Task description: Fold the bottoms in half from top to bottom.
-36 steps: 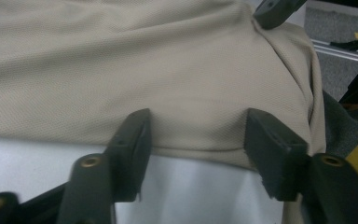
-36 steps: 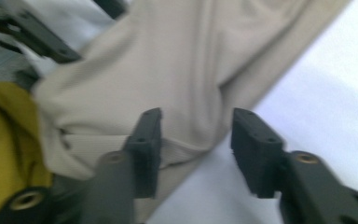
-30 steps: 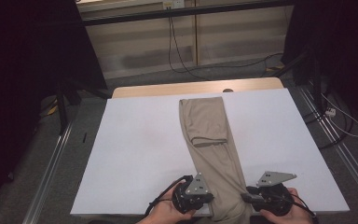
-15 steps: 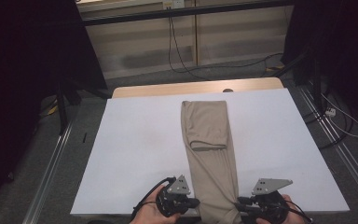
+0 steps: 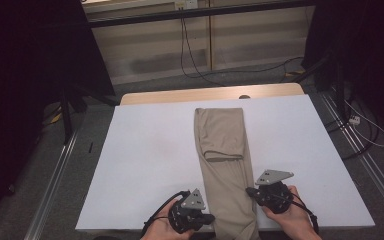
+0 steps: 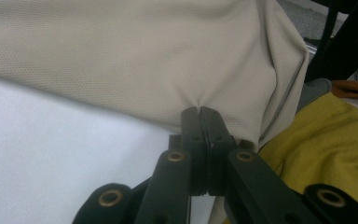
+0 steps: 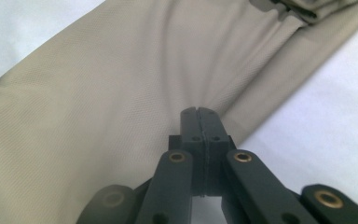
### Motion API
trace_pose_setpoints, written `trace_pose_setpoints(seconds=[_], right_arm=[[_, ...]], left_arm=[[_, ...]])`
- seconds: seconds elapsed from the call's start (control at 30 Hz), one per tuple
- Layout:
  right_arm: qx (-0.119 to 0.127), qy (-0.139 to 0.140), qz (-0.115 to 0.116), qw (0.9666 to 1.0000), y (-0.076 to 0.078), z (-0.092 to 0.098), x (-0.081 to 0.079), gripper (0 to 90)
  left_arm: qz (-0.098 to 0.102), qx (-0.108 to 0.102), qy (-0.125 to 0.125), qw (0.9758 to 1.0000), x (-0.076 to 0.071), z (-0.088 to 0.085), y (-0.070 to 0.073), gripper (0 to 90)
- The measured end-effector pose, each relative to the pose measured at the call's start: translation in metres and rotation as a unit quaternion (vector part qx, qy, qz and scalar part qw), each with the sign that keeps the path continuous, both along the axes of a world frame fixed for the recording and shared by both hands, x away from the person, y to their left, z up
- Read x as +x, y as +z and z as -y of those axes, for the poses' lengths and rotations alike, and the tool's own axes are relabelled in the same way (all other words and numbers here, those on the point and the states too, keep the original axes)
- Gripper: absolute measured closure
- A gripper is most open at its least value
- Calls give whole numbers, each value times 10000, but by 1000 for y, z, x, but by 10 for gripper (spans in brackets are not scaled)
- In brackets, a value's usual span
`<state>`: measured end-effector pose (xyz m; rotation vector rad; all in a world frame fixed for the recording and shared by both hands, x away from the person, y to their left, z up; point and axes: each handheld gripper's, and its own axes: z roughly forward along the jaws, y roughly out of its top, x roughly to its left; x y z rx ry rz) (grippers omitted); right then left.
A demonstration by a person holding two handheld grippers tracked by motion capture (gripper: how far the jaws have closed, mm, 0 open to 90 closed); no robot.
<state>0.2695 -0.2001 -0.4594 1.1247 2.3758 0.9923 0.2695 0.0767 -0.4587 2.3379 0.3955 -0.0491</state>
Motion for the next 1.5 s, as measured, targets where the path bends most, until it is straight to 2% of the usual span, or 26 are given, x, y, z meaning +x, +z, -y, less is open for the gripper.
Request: trace_pose_setpoints(seconds=[0.07, 0.13, 0.2, 0.27, 0.33, 0.37, 0.4, 0.47, 0.53, 0.57, 0.6, 0.63, 0.67, 0.7, 0.8, 0.9, 0.97, 1.0, 1.07, 1.13, 1.17, 1.23, 1.27, 1.37, 1.43, 1.5], right_arm=[[-36, -97, 13, 9999, 2, 5, -3, 900], [48, -108, -57, 9999, 2, 11, -4, 900], [116, -177, -143, 9997, 2, 17, -4, 887], [216, -222, -142, 9994, 4, 22, -2, 740], [372, -200, -12, 9991, 9, 26, 3, 705], [450, -214, 66, 9987, 11, 27, 8, 688], [493, -265, 143, 9983, 14, 27, 14, 659], [462, -181, 311, 9983, 18, 25, 29, 634], [444, -176, 402, 9980, 22, 23, 45, 595], [483, -117, 421, 9979, 26, 19, 67, 594], [483, -117, 421, 9979, 26, 19, 67, 594], [462, -82, 515, 9976, 27, 14, 84, 584], [462, -82, 515, 9976, 27, 14, 84, 584], [481, -61, 499, 9976, 27, 12, 89, 585], [329, 33, 557, 9979, 23, 2, 104, 554], [313, -42, 542, 9980, 17, -3, 112, 516], [310, -87, 588, 9978, 13, -3, 117, 547], [331, -119, 576, 9977, 11, -2, 120, 594], [422, -38, 501, 9978, 9, 0, 124, 693], [421, -57, 551, 9976, 9, 1, 126, 750], [388, -103, 597, 9974, 10, 2, 126, 808], [343, -113, 614, 9975, 10, 2, 126, 838], [333, -129, 646, 9973, 10, 4, 125, 842], [348, -129, 634, 9973, 11, 5, 125, 817], [461, -61, 686, 9966, 13, 4, 124, 716], [544, 33, 751, 9957, 14, 3, 123, 640]], left_arm=[[13, 1, 31, 10000, -1, 1, 0, 897], [78, 58, -1, 10000, 1, 0, 3, 880], [57, -176, 156, 9997, 6, -1, 6, 772], [242, -264, 329, 9988, 14, -5, 13, 657], [408, -418, 683, 9960, 31, -7, 20, 551], [642, -317, 783, 9944, 40, -8, 22, 516], [774, -340, 859, 9927, 47, -7, 22, 488], [783, -455, 1146, 9893, 71, -3, 23, 436], [892, -340, 1313, 9867, 91, 3, 24, 399], [901, -383, 1369, 9857, 101, 7, 23, 399], [980, -353, 1430, 9842, 108, 9, 23, 399], [1150, -321, 1501, 9814, 118, 14, 22, 378], [1157, -338, 1472, 9817, 124, 16, 21, 378], [1081, -343, 1431, 9832, 131, 21, 19, 375], [1211, -231, 1435, 9819, 141, 32, 13, 333], [1339, -82, 1413, 9808, 153, 37, 4, 336], [1272, -30, 1545, 9798, 158, 35, 1, 375], [1281, -56, 1582, 9791, 159, 34, 1, 466], [1171, -178, 1687, 9785, 163, 30, 3, 578], [1035, -320, 1736, 9788, 166, 28, 6, 629], [1026, -438, 1774, 9778, 167, 28, 8, 637], [1004, -537, 1851, 9761, 168, 27, 11, 652], [989, -519, 1814, 9770, 169, 27, 12, 683], [1035, -446, 1808, 9770, 169, 32, 9, 715], [1016, -496, 1875, 9757, 169, 32, 9, 738], [958, -511, 1883, 9761, 172, 31, 9, 757]])
